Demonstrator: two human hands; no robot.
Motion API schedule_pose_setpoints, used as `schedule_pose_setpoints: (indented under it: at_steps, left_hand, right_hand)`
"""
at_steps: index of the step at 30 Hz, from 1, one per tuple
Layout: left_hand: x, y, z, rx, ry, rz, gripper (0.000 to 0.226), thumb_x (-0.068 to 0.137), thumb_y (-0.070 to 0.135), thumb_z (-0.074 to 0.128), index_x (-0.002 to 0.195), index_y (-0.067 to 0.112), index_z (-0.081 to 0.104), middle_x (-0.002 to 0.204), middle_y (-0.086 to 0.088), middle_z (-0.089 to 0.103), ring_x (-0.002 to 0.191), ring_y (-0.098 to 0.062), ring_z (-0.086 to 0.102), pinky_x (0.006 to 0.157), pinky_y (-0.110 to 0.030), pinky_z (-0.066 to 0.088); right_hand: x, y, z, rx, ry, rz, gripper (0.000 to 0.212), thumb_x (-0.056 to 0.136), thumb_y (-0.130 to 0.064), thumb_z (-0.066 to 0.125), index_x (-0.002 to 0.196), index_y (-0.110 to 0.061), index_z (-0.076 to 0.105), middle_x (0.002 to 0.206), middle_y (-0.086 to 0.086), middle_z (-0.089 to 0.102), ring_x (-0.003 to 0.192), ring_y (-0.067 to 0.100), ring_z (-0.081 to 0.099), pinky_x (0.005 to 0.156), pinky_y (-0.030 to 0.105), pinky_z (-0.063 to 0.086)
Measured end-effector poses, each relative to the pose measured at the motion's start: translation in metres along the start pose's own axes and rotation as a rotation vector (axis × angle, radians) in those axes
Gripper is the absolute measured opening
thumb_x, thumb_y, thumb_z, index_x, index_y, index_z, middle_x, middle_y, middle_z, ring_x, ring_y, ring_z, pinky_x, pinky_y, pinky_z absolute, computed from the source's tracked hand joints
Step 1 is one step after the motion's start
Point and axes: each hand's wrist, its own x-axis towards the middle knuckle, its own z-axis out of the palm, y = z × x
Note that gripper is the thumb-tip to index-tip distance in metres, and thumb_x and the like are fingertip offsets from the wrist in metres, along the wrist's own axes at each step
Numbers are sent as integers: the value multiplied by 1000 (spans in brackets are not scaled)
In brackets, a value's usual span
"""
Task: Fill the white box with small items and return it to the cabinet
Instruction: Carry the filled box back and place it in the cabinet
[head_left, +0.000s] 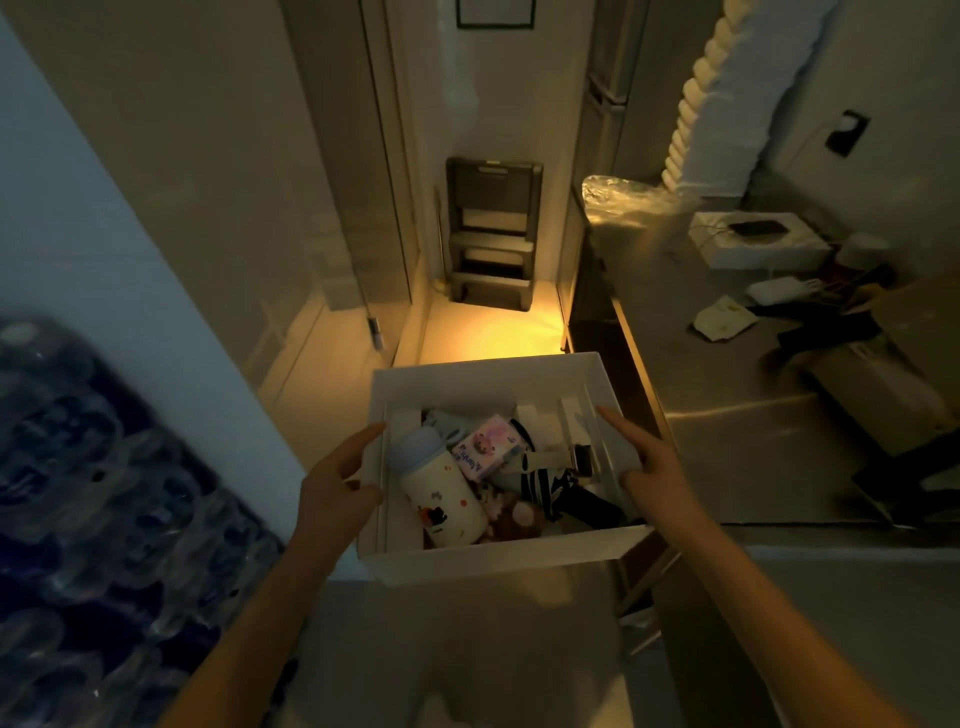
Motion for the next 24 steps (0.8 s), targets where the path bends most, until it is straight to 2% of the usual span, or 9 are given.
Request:
schedule_pose_setpoints:
  at_steps: [2, 8, 12, 14, 16, 17, 19, 21, 24]
  left_hand:
    - [18, 3, 6, 22, 11, 6, 74, 74, -14, 58, 132, 31, 55, 129, 6, 59, 105, 3, 56, 81, -14, 48]
    - [96, -3, 23, -17, 12, -6, 75, 73, -16, 57, 134, 27, 54, 132, 4, 57, 118, -15, 54, 92, -36, 50]
    - [182, -12, 34, -30, 31, 5, 74, 73, -14, 59, 132, 31, 55, 129, 8, 58, 111, -9, 55, 82, -30, 53]
    - [231, -14, 39, -34, 20, 3, 76, 73, -13, 60, 130, 38, 54, 128, 10, 58, 106, -3, 55, 72, -19, 53]
    - [280, -13, 41, -39, 3, 7, 77, 72, -13, 60, 127, 41, 54, 128, 9, 59, 102, 0, 56, 68, -19, 53]
    - [305, -10, 42, -40, -5, 16, 77, 72, -12, 62, 125, 43, 54, 127, 7, 60, 100, 2, 57, 70, -23, 54]
    - [353, -3, 44, -40, -9, 27, 75, 72, -11, 63, 124, 42, 54, 126, 5, 61, 101, -4, 58, 76, -31, 56]
    - [399, 2, 49, -27, -16, 29, 74, 73, -12, 62, 129, 36, 53, 128, 4, 59, 107, -12, 57, 78, -30, 54]
    - [464, 6, 61, -19, -37, 34, 71, 74, -10, 63, 132, 31, 54, 127, 5, 59, 109, -16, 57, 77, -29, 53]
  right_hand:
    - [20, 1, -1, -4, -9, -12, 86, 78, 24, 43, 136, -40, 46, 134, -24, 40, 108, 58, 44, 78, 68, 46]
    - [100, -1, 1, -57, 3, 19, 86, 81, 21, 45, 134, -45, 44, 137, -19, 35, 105, 54, 46, 74, 64, 49]
    - [181, -6, 8, -59, -4, 46, 82, 83, 21, 43, 138, -41, 41, 151, -2, 32, 106, 55, 47, 76, 65, 49]
    - [226, -8, 11, -34, -1, 54, 82, 82, 22, 43, 139, -38, 41, 150, -1, 32, 106, 56, 48, 76, 67, 48]
    - [271, -14, 13, -5, 8, 64, 82, 82, 21, 44, 138, -39, 41, 146, -5, 34, 101, 51, 53, 73, 65, 51]
    - [294, -18, 13, 7, 21, 74, 82, 83, 20, 44, 136, -42, 41, 143, -7, 35, 99, 42, 57, 70, 59, 54]
    - [338, -26, 14, 35, 43, 79, 79, 84, 18, 44, 131, -46, 41, 136, -9, 37, 106, 21, 56, 62, 31, 59]
    - [380, -31, 12, 36, 59, 81, 78, 83, 18, 44, 132, -43, 41, 130, -9, 40, 114, 16, 47, 57, 12, 52]
    - [444, -33, 6, 41, 87, 99, 79, 83, 18, 45, 139, -38, 42, 139, 1, 38, 117, 20, 44, 63, 22, 57]
